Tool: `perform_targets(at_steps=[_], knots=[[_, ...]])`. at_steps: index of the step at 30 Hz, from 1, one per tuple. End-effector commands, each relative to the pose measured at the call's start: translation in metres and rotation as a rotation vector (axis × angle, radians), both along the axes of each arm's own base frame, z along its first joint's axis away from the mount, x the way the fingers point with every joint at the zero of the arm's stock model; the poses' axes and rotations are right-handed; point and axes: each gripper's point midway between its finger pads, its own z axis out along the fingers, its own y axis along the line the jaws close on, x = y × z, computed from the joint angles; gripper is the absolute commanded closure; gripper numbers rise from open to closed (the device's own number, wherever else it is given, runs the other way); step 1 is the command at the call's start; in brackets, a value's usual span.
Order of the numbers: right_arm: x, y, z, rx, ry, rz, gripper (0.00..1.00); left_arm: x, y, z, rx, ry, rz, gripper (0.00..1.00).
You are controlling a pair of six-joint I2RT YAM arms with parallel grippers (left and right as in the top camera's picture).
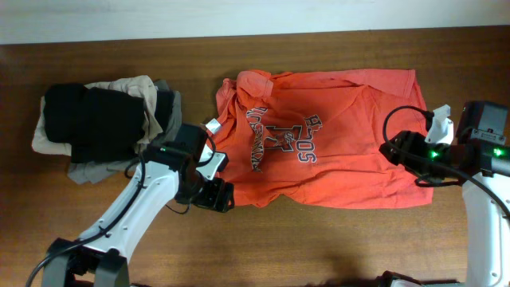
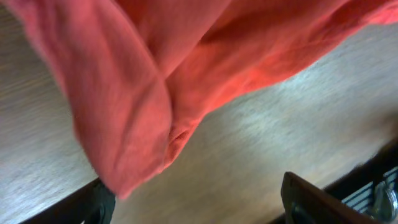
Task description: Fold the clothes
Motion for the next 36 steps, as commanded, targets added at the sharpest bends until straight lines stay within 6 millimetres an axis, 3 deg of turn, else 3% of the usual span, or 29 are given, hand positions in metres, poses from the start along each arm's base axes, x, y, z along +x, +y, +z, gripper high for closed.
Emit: perform_targets(at_steps=[1,5,8,14,15,17,19,20,21,24,27,31,36], knots=[[0.001,-0.003,0.003,-0.03,-0.007,0.005,0.38,-0.002,-0.017,-0.001,-0.112,0.007,0.024,0.22],[0.001,-0.003,0.003,-0.031,-0.007,0.005,0.38,0.008,-0.018,-0.002,-0.11,-0.042,0.012,0.38],[0.001,-0.003,0.003,-0.031,-0.008,0.006,0.38,0.019,-0.015,-0.003,-0.086,-0.093,0.016,0.42],[0.002,-0.003,0.003,-0.031,-0.009,0.006,0.38,0.019,-0.019,-0.001,-0.114,-0.083,0.037,0.9],[0.002,-0.003,0.003,-0.031,-0.009,0.006,0.38,0.019,-0.019,-0.001,-0.112,-0.082,0.037,0.92],[0.002,-0.003,0.003,-0.031,-0.009,0.006,0.38,0.018,-0.014,-0.003,-0.088,-0.077,0.042,0.92],[0.001,-0.003,0.003,-0.031,-0.008,0.006,0.38,0.016,0.0,-0.009,-0.002,-0.076,0.051,0.69],[0.001,-0.003,0.003,-0.031,-0.008,0.006,0.38,0.016,0.005,-0.01,0.029,-0.08,0.055,0.47],[0.002,-0.003,0.003,-0.031,-0.008,0.006,0.38,0.017,0.009,-0.011,0.053,-0.084,0.056,0.35],[0.002,-0.003,0.003,-0.031,-0.008,0.006,0.38,0.019,0.01,-0.012,0.058,-0.093,0.057,0.23],[0.002,-0.003,0.003,-0.032,-0.008,0.005,0.39,0.02,0.009,-0.012,0.056,-0.1,0.057,0.25],[0.001,-0.006,0.002,-0.047,-0.003,-0.002,0.39,0.017,0.01,-0.02,0.064,-0.077,0.054,0.39],[0.001,-0.006,0.002,-0.047,-0.003,-0.001,0.39,0.013,0.006,-0.034,0.055,-0.025,0.048,0.83]])
